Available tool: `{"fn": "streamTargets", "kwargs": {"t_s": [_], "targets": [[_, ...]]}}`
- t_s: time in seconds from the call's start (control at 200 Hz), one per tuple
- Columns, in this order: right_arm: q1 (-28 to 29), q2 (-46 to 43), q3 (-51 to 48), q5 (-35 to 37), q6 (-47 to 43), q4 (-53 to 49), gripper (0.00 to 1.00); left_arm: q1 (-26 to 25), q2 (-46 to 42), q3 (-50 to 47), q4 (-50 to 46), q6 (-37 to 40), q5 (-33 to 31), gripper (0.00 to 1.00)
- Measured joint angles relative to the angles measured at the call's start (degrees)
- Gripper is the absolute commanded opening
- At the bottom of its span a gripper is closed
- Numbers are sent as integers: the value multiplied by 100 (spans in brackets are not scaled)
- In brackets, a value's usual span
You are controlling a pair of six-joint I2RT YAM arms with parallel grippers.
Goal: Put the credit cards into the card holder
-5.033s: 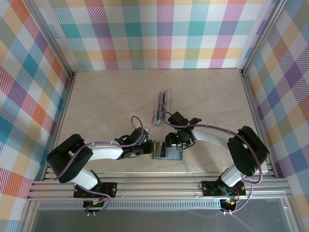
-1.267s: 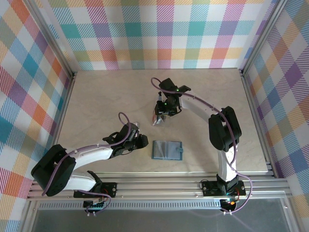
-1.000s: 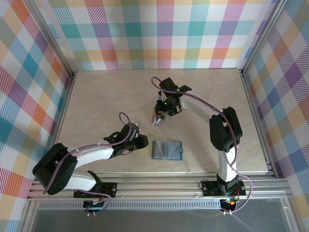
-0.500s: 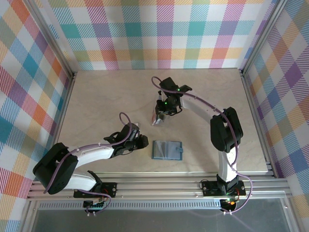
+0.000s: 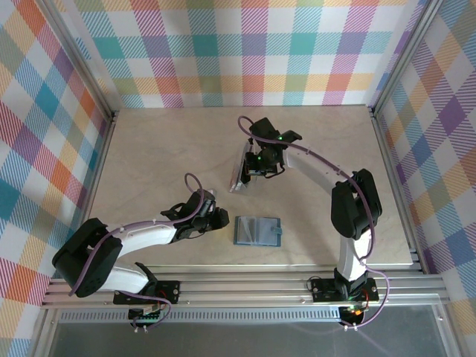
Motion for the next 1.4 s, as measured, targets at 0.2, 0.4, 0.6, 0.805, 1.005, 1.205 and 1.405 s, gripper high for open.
{"fn": "streamTargets", "kwargs": {"t_s": [0.2, 0.4, 0.6, 0.805, 1.005, 1.205, 1.405], "targets": [[2, -203, -72, 164, 24, -26, 1, 0, 0, 0, 0, 0, 0, 26], [4, -374, -72, 455, 85, -101, 0, 0, 0, 0, 0, 0, 0, 26], [4, -660, -236, 640, 146, -155, 0, 0, -2, 0, 0, 0, 44, 27], [2, -1764, -1147, 538, 173, 85, 0, -92, -94, 0, -7, 55, 52, 36], [0, -3016, -2275, -9, 166, 463, 0, -466, -118, 37, -101, 243, -94, 38], [0, -3526, -3598, -1231, 142, 935, 0, -831, 114, 236, -129, 415, -269, 34], [0, -3521, -4463, -2116, 127, 1381, 0, -975, 334, 236, -136, 498, -365, 26]]}}
